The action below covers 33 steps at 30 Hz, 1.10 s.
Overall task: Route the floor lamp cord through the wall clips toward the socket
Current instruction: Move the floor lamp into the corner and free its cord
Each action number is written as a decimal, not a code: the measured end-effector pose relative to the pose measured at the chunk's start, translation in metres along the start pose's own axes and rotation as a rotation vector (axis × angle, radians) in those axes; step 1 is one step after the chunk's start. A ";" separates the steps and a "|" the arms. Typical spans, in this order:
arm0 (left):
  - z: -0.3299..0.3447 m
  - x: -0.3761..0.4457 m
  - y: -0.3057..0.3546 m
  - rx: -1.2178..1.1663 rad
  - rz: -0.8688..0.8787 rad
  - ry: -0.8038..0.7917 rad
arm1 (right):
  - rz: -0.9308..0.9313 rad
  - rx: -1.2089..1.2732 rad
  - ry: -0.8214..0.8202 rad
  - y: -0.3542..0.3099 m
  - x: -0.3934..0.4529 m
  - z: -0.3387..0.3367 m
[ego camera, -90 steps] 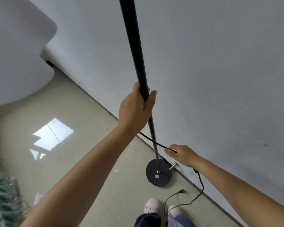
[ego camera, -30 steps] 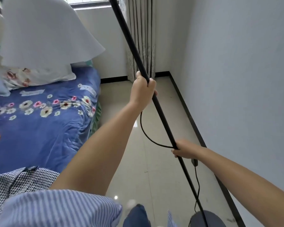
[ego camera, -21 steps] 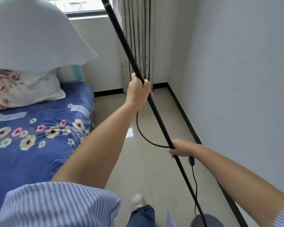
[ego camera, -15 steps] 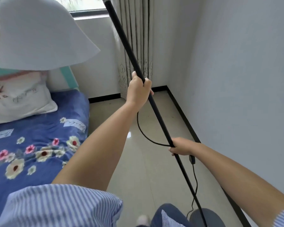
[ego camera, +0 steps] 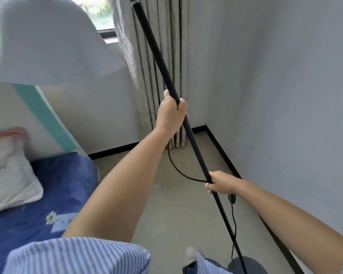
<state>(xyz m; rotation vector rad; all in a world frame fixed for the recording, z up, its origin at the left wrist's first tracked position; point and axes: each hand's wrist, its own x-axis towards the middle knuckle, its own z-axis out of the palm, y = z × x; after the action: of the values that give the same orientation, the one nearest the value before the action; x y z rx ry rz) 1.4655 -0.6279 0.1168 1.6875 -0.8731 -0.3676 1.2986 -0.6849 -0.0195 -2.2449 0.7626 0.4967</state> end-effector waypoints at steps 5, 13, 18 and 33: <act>-0.005 0.112 -0.020 0.044 0.024 -0.036 | 0.006 0.005 0.043 -0.012 0.091 -0.063; -0.012 0.282 -0.064 0.064 0.092 -0.099 | 0.039 -0.003 0.102 -0.029 0.235 -0.155; -0.019 0.404 -0.076 0.059 0.096 -0.161 | 0.093 -0.001 0.205 -0.055 0.324 -0.225; 0.036 0.580 -0.059 0.206 0.166 -0.274 | 0.152 0.025 0.375 -0.039 0.474 -0.373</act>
<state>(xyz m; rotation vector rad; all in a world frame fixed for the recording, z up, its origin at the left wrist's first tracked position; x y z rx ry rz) 1.8548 -1.0606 0.1646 1.7623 -1.2815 -0.4132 1.7273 -1.1104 -0.0029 -2.2951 1.1287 0.1313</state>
